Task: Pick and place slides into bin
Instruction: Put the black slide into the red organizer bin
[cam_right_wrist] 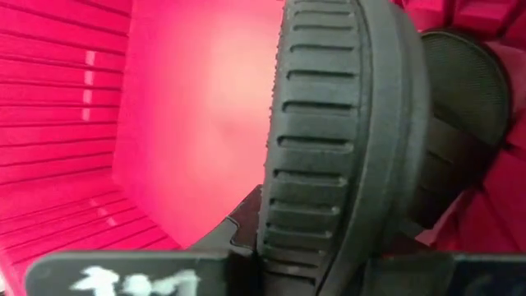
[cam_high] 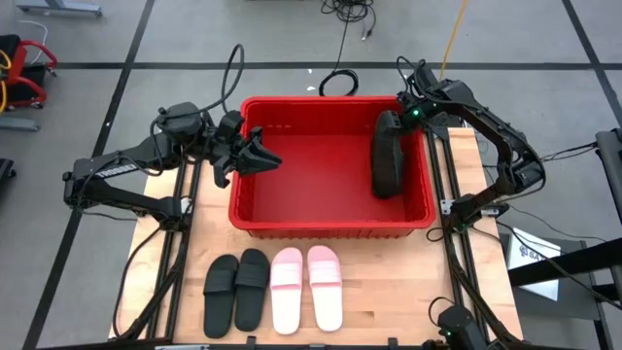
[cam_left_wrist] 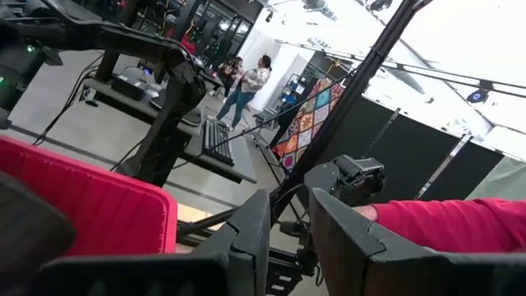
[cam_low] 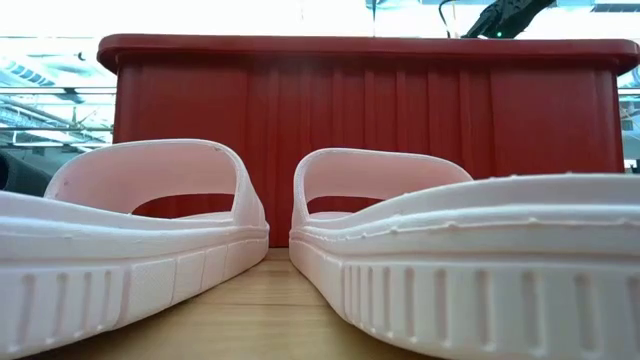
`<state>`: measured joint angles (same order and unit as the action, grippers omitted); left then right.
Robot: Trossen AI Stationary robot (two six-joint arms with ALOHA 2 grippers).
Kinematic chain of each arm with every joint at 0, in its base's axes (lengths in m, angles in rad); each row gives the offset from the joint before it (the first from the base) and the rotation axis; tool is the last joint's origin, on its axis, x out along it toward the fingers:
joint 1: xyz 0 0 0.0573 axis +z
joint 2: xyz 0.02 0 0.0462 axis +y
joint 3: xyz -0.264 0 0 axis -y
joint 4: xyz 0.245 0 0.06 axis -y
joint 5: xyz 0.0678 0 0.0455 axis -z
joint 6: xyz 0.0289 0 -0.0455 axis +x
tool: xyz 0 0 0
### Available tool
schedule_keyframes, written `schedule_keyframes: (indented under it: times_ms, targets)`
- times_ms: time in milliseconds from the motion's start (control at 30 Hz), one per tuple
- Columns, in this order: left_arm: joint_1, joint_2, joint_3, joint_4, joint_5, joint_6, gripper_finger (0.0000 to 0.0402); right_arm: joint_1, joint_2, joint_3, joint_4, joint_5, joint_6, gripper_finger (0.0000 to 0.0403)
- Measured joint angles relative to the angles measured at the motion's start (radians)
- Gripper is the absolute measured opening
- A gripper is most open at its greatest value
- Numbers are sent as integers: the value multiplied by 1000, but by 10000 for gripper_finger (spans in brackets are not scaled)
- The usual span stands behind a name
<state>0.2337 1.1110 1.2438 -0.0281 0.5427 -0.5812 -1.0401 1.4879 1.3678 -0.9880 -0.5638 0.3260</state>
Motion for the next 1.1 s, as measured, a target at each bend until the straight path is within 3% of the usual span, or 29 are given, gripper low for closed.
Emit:
schedule_keyframes:
  times_ms: [367, 1100]
  targets:
    - [1, 0, 0, 2, -19, 10, 86, 2, 2, -2, 42, -51, 32, 73]
    - [1, 0, 0, 2, -19, 0, 86, 0, -2, -3, -3, 12, 82, 152]
